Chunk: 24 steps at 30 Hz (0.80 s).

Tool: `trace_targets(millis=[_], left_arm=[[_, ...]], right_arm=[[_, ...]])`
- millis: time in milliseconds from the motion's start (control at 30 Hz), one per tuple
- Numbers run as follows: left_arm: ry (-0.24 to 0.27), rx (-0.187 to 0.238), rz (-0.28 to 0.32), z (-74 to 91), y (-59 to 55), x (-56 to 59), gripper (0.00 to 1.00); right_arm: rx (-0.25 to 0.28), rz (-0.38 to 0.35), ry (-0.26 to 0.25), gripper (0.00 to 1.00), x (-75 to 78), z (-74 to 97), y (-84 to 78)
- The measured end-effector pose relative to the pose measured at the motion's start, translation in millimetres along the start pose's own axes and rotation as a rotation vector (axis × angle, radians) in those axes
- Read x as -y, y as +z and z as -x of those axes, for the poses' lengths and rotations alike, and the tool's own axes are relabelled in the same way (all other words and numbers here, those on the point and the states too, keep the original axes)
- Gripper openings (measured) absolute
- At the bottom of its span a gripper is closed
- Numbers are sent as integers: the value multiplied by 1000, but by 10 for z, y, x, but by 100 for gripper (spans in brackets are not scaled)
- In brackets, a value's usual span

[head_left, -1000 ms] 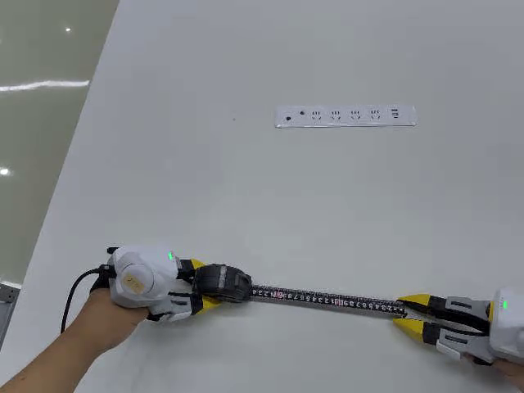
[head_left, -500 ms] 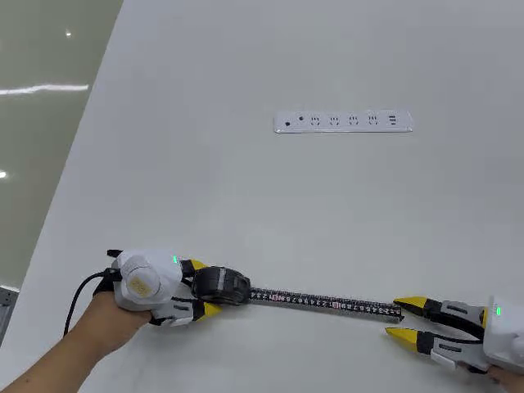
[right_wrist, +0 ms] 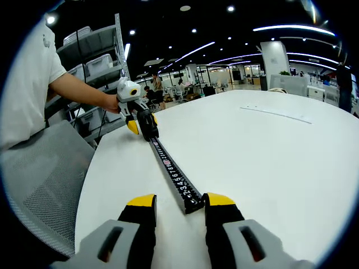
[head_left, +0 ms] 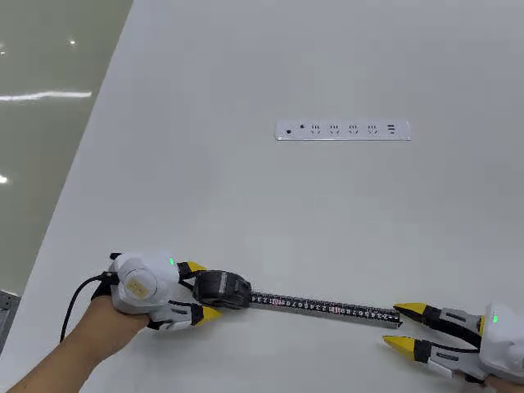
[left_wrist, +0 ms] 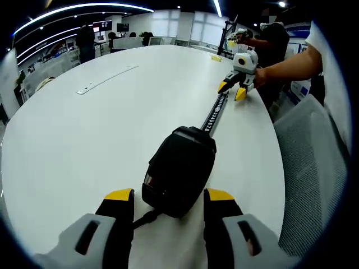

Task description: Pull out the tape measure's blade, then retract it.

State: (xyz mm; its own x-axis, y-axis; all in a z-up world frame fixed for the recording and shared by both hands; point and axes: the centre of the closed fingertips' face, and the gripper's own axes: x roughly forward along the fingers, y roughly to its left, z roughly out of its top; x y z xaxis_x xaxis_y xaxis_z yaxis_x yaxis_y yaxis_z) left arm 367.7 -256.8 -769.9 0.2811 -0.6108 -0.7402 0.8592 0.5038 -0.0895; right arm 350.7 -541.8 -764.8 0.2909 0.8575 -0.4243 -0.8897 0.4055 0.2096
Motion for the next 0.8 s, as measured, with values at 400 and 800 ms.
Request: trace_targets(millis=[400,800], left_arm=[[28,13,27,63,16,26,56],[65,33,45,138,67,85,61]], right_arm=[[13,-5,-31,36,-33,58,75],[9,-25,-82,43,-89,123,126]])
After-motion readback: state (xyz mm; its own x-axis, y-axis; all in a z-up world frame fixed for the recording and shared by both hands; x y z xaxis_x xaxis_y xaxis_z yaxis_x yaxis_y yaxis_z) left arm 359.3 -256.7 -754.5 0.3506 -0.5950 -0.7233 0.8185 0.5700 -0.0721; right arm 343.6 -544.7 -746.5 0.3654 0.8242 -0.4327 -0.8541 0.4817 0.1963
